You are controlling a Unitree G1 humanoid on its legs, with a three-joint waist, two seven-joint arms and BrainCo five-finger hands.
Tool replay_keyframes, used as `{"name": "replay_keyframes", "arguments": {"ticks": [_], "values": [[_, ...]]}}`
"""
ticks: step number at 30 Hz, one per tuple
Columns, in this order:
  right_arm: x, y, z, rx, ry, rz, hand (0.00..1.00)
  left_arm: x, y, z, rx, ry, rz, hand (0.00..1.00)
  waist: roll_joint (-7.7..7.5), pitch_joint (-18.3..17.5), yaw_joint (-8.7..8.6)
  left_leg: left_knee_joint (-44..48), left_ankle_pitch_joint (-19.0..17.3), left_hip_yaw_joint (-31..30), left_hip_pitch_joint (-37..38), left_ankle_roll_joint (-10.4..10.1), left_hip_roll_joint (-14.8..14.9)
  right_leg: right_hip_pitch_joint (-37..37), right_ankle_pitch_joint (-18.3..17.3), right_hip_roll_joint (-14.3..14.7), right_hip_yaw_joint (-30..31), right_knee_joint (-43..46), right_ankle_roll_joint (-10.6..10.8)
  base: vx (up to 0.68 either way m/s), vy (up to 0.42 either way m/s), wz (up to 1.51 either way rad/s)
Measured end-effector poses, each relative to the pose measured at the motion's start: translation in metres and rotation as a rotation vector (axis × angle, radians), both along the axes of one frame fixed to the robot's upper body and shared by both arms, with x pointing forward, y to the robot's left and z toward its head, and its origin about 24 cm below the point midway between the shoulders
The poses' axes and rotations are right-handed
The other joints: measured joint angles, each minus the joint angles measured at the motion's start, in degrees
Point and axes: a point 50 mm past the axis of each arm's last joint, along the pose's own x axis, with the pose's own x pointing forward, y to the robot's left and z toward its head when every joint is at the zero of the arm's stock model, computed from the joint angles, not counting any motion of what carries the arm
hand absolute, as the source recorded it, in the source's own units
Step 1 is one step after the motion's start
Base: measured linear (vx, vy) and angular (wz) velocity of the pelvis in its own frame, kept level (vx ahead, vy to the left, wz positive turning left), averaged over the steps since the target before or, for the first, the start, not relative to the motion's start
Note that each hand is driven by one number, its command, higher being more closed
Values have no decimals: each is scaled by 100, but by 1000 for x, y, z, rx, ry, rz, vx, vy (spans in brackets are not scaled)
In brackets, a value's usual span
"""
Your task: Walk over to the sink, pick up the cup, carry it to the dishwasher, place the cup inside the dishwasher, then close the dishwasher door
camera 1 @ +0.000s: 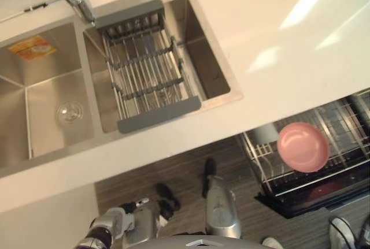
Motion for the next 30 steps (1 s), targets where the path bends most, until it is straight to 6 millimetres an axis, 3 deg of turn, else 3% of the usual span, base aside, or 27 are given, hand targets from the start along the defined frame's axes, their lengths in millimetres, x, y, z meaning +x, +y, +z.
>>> {"name": "replay_keyframes", "arguments": {"ticks": [4,6,9,12,14,18,21,23,30], "values": [[-55,-12,-34,158,-145,-143,0,-5,4,-1,3,38,15,0,-53,-145,-83,12,23,94,111,-16,0,110,-10,-2,-2,-44,11,74,6,-2],[-79,-2,-72,308,-260,-167,0,-6,4,-2,-4,53,33,0,-43,-211,-120,0,20,102,194,-22,-7,200,-32,-5,-6,-63,44,0,0,0],[-89,24,-118,492,-464,-135,0,-9,1,-3,-10,81,65,0,34,-328,-146,-10,48,108,210,-86,-9,271,-42,-18,-27,-69,58,-32,-14,2],[-90,47,-139,548,-545,-102,0,-12,-6,-5,-24,94,64,0,128,-411,-128,-96,47,90,285,-129,-16,399,-89,-29,-134,-118,87,-63,-21,15],[-76,68,-155,595,-531,-43,0,-13,-15,-6,-33,103,33,0,312,-566,-94,-233,50,144,278,-155,-27,402,-87,-66,-238,-142,86,-80,-4,30],[-35,87,-167,640,-595,84,0,-17,-21,-7,-46,106,32,0,447,-641,67,-356,130,128,273,-277,-77,402,-113,-115,-311,-141,63,-89,-20,16],[-17,87,-164,622,-732,151,0,-23,-23,-9,-51,120,28,0,510,-682,158,-497,213,98,285,-390,-124,425,-111,-137,-369,-180,62,-57,-15,15],[-6,85,-159,602,-821,199,0,-33,-23,-11,-60,142,19,0,572,-679,178,-550,283,41,309,-361,-132,510,-109,-153,-470,-212,62,-9,-12,22],[25,70,-131,496,-849,338,0,-44,-23,-13,-89,116,4,0,801,-666,285,-806,567,-211,475,-383,-251,680,-112,-206,-600,-219,67,9,-11,11]]}}
